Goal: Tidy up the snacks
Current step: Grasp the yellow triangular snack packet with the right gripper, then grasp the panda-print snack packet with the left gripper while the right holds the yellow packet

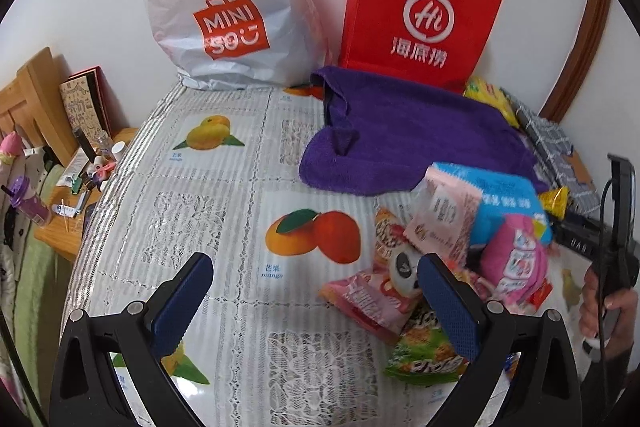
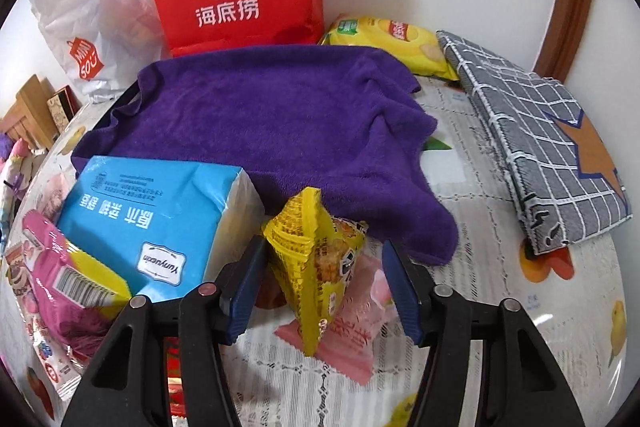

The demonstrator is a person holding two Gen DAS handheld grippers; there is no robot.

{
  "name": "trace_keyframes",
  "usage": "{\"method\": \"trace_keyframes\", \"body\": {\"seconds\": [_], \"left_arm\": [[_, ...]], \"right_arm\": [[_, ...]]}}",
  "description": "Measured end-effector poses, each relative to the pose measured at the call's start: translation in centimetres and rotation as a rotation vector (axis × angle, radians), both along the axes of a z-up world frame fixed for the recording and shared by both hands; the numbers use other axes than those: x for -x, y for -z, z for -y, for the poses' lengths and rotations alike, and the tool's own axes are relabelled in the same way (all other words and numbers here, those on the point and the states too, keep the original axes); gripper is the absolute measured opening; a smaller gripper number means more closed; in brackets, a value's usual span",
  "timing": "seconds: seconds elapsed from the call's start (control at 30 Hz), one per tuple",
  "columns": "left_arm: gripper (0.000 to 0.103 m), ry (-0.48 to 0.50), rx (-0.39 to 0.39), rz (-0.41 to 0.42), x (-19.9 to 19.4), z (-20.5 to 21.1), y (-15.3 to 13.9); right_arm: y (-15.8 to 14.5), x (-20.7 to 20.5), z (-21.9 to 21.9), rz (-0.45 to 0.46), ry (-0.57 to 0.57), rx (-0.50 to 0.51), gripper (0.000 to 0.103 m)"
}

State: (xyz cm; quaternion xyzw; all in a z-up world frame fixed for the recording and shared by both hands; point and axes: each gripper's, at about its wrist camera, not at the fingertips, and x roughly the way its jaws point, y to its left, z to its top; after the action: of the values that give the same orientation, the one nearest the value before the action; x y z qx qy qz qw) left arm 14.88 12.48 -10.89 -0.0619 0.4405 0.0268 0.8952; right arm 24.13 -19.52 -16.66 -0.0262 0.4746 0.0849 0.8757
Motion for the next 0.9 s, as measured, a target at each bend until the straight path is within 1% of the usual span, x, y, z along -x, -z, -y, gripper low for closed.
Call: {"method": "trace_keyframes", "body": {"seconds": [0.03,0.17,0.3,0.4,0.5,0.57,0.7,0.73,0.8,0.83,0.9], "left_arm": [[0.102,0.003,0.0,-0.01,-0.1,0.0,0.2],[0.102,0.028,0.037,-0.012,-0.4,0.0,0.4],[0.102,0.052,0.039,-0.014,-0.4,0.4,0.5],[0.102,0.079,0.076,-0.014,-0.1,0.8,0.4],[0.101,0.112,0.077,-0.004,0.3,1.7,-0.1],[0.101,0.137,0.07,0.002,0.6,2.7,-0.5],[0.101,0.153,0.053,0.013,0.9,3.9,-1.0],[0.101,0.156,0.039,0.019,1.0,4.2,-1.0],[0.101,0.142,0.003,0.01,0.8,4.5,-0.7],[0.099,0.131,-0.013,0.003,0.7,4.5,-0.5],[0.097,0.109,-0.029,-0.005,0.6,4.0,-0.2]], "right_arm": [[0.0,0.0,-0.1,0.002,-0.01,-0.01,0.042],[-0.4,0.4,-0.3,0.016,-0.013,-0.002,0.04],[-1.2,1.1,0.1,0.033,-0.005,-0.001,0.04],[-2.2,2.0,0.5,0.057,0.005,-0.012,0.04],[-3.0,2.8,0.7,0.078,0.011,-0.018,0.04],[-3.5,3.3,0.9,0.086,0.013,-0.028,0.04],[-4.2,4.3,1.1,0.104,0.01,-0.031,0.04],[-4.3,4.5,1.3,0.106,0.011,-0.033,0.04],[-4.4,4.9,1.5,0.105,0.012,-0.033,0.04],[-4.4,5.2,1.7,0.104,0.013,-0.03,0.04],[-4.5,5.7,1.8,0.103,0.013,-0.027,0.04]]}}
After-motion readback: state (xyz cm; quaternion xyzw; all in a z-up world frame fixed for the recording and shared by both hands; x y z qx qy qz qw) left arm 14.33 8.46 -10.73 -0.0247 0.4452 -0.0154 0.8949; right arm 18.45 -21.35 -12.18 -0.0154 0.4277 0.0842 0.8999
